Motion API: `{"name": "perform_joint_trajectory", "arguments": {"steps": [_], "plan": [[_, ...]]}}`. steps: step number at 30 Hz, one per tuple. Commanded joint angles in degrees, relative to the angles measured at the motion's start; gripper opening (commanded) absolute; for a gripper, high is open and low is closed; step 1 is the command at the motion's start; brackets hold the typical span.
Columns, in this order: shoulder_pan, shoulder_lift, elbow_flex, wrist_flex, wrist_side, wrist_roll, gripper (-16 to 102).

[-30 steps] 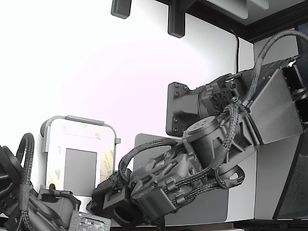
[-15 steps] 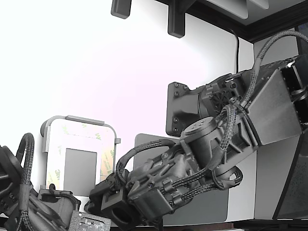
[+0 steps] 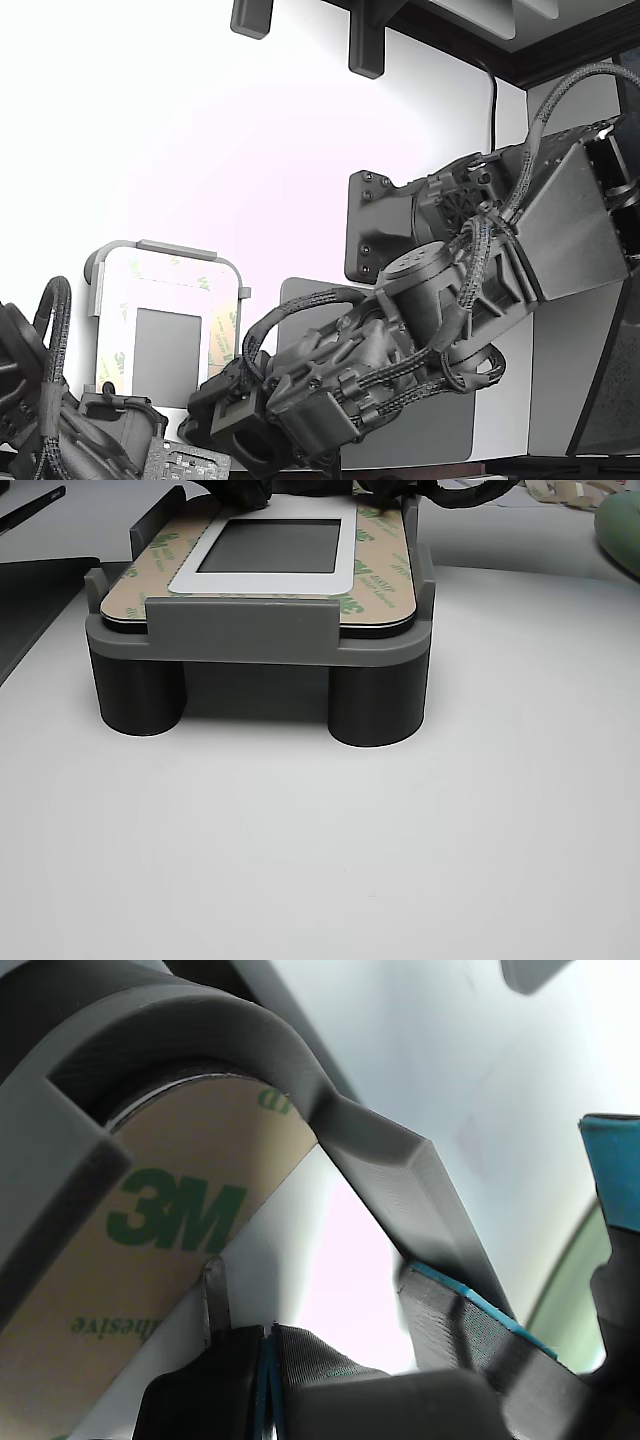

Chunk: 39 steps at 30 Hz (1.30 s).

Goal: Peel off protective film from adhesive tape.

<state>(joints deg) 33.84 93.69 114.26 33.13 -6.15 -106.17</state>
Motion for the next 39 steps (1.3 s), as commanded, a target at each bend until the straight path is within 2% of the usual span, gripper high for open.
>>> {"name": "perform_joint_trajectory", "arguments": {"steps": [1, 32, 39], "plan": [[-0.7, 1.41, -1.41, 0.26, -0.26, 0.26, -11], [-1.14, 1.23, -0.97, -0.35, -0.44, -3.6, -11], [-0.97, 0.88, -2.46, 1.23, -0.44, -3.16, -11]]}}
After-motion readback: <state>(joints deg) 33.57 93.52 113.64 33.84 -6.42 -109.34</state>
